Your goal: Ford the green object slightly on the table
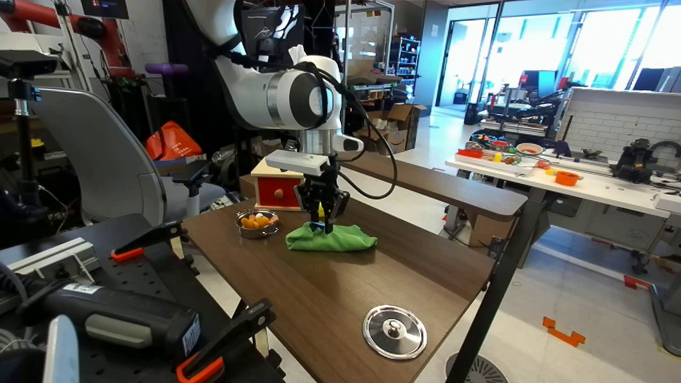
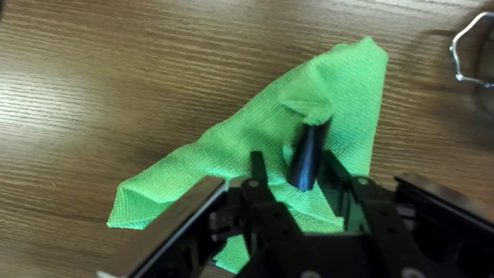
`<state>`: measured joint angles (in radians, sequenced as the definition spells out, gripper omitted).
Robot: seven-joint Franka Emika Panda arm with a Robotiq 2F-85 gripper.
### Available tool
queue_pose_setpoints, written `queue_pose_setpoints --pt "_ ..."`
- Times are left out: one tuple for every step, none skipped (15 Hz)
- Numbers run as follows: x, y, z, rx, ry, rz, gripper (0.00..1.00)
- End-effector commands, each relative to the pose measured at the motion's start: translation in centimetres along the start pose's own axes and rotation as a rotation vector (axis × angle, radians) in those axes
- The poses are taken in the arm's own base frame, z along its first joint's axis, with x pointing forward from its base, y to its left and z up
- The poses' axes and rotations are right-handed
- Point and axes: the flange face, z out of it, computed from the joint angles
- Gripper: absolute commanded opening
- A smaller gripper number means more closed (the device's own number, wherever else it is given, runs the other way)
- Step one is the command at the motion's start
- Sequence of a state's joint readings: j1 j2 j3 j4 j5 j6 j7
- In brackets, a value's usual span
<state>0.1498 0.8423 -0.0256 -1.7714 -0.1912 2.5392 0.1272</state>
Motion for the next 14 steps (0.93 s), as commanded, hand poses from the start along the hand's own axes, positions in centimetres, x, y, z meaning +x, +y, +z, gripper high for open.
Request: queue_pose_setpoints --pt "0.0 0.9 -0.9 0.010 -0.013 0.004 0.72" --pt "0.0 1.1 -1.0 0.009 -0.014 0.006 0.81" --pt "-0.2 1.3 -1.4 0.006 -0.009 0.007 0.87" --pt "-0.4 1.5 -1.8 0.004 -0.003 0.008 0.94" --pt "-0.8 1.7 -2.5 0.000 0.010 0.012 0.99" --pt "-1.1 1.9 -3.3 -0.005 0.016 0.011 1.00" --pt "-1.5 2.1 -4.3 -0.008 0.024 0.009 1.00" --pt "-2.0 2.3 -5.3 -0.009 0.033 0.006 1.00" --pt "-2.5 2.5 -6.5 -0.009 0.040 0.003 1.00" --pt "-2.9 2.9 -7.5 -0.009 0.041 -0.003 1.00" --pt "-3.4 3.4 -8.3 -0.012 0.028 -0.019 1.00" --pt "-1.5 2.5 -6.1 -0.009 0.043 0.009 1.00" --pt "-1.9 2.8 -7.1 -0.010 0.045 0.003 1.00" --pt "-2.3 3.0 -7.7 -0.010 0.047 0.000 1.00"
